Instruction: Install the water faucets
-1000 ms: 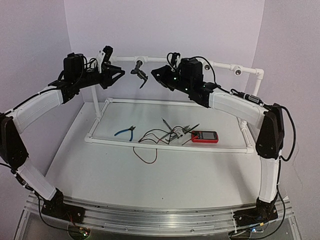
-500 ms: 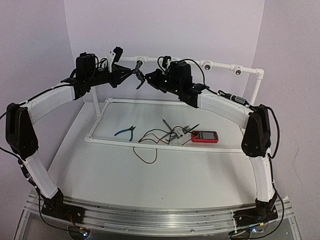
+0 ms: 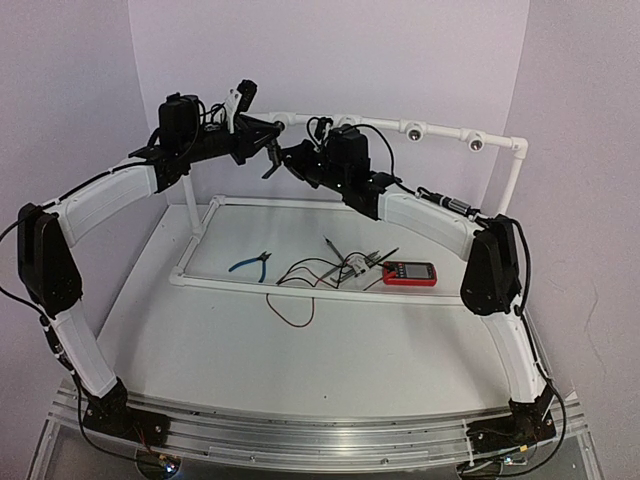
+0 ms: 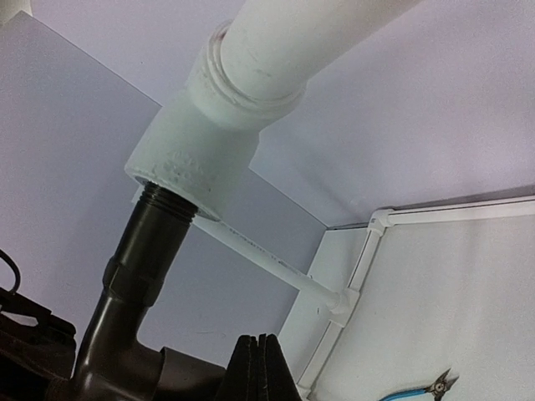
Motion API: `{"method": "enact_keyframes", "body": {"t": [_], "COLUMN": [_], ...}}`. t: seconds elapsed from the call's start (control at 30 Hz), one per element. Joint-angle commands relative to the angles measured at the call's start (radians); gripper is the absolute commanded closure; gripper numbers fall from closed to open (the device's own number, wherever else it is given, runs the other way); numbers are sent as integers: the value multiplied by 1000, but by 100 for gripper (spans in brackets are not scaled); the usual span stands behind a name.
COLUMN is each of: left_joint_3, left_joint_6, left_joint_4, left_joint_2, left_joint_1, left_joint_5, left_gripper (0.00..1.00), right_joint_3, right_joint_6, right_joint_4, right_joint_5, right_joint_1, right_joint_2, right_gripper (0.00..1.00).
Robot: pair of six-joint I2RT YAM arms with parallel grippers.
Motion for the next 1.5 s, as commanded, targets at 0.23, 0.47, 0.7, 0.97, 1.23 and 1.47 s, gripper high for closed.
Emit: {"method": "enact_keyframes", "body": {"t": [0.23,0.47,0.7,0.97,1.23,1.47], "left_joint_3": [111,-179,-409,-406,-338,-297], "left_joint_6": [-35,-73,-235,-292,-348,-287], "left_joint_4": [14,60,82,82,89,99], "left_joint_2": [-38,-198,-267,-220,-136,-111], "left_joint_1": [46,72,48,3,-11,-14], "left_joint_5": [-22,-175,-52,-67,-87,-150], "left_gripper": [64,42,39,36,50,69], "right_joint_3": [-54,-227,-286,-174,-143,-43], "right_joint_6": [-57,-197,-230,-235,-214,-215], "right_joint_4": [83,53,6,-14,-11,-4], "right_joint_5": [7,69,76,26,38,18], "right_joint_1": [4,4,4,24,31,50], "right_joint_2": [-84,-269,-344,-305,-273,-199], "right_gripper": [99,84,67,56,56,55]}}
